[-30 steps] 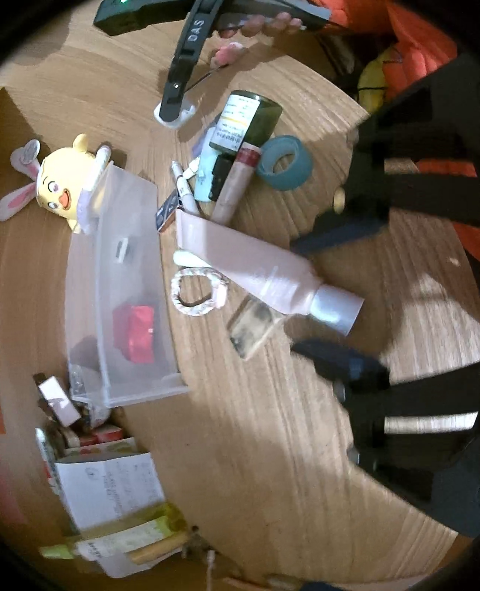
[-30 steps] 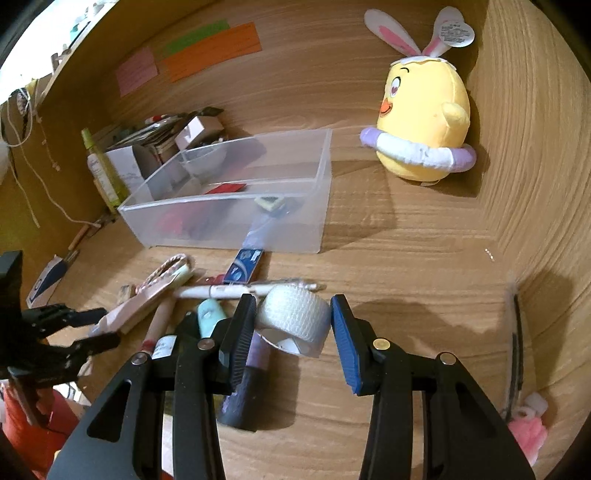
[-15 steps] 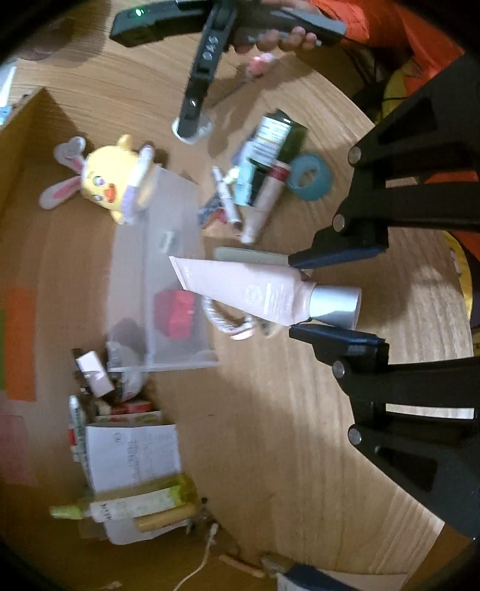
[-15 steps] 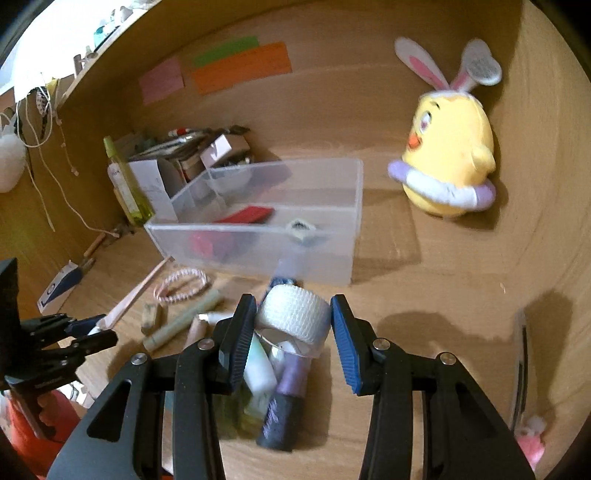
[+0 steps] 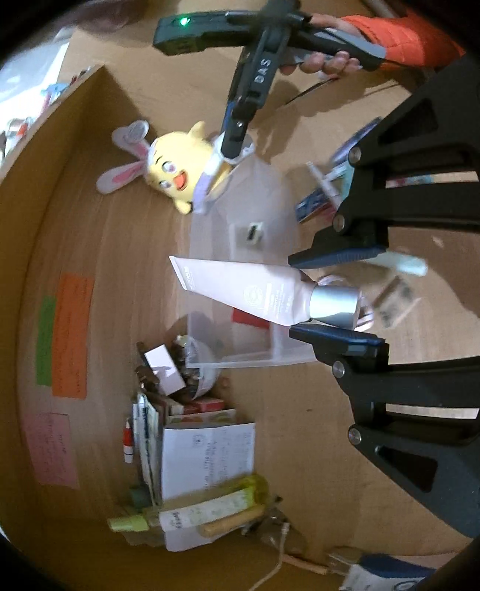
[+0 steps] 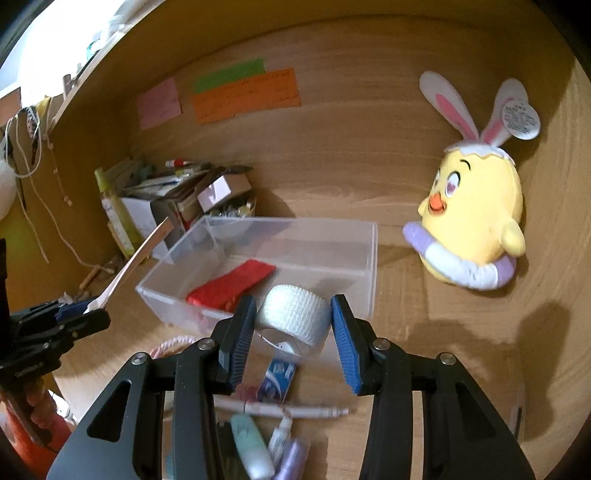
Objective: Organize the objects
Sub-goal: 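Carry the cream tube into the clear bin and open the left tool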
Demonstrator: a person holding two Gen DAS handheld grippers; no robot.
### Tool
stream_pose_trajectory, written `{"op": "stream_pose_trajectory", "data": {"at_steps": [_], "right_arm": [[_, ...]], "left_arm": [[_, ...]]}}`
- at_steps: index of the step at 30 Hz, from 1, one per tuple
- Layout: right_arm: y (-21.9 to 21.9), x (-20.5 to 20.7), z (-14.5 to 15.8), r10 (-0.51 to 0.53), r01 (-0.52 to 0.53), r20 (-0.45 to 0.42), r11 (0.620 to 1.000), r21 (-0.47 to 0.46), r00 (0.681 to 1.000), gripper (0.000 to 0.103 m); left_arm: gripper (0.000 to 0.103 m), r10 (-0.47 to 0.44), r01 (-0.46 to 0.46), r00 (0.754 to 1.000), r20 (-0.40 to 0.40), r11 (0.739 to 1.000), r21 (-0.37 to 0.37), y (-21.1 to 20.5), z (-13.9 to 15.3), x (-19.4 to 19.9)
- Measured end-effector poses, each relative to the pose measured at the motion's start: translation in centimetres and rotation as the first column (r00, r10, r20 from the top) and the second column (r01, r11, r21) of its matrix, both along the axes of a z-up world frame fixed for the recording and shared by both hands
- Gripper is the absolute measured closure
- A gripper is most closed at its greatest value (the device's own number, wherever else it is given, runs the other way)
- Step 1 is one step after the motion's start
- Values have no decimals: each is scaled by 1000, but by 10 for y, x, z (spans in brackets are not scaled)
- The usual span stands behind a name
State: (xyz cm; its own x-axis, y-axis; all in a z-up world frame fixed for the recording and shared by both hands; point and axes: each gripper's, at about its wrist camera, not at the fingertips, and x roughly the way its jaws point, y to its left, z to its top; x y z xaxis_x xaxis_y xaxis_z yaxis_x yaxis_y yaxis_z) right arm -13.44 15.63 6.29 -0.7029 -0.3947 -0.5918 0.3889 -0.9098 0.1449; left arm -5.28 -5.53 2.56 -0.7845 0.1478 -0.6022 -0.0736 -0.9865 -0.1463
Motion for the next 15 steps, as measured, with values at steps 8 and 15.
{"op": "stream_pose_trajectory", "data": {"at_steps": [8, 15], "right_arm": [[-8, -33, 7, 5, -5, -4, 1000, 18, 1000, 65], [-24, -59, -4, 26, -29, 41, 998, 53, 999, 65]], "left_arm": [[72, -12, 12, 1000, 17, 1000, 2, 0, 12, -52], [72, -55, 56, 995, 84, 998, -4, 12, 4, -95]]}}
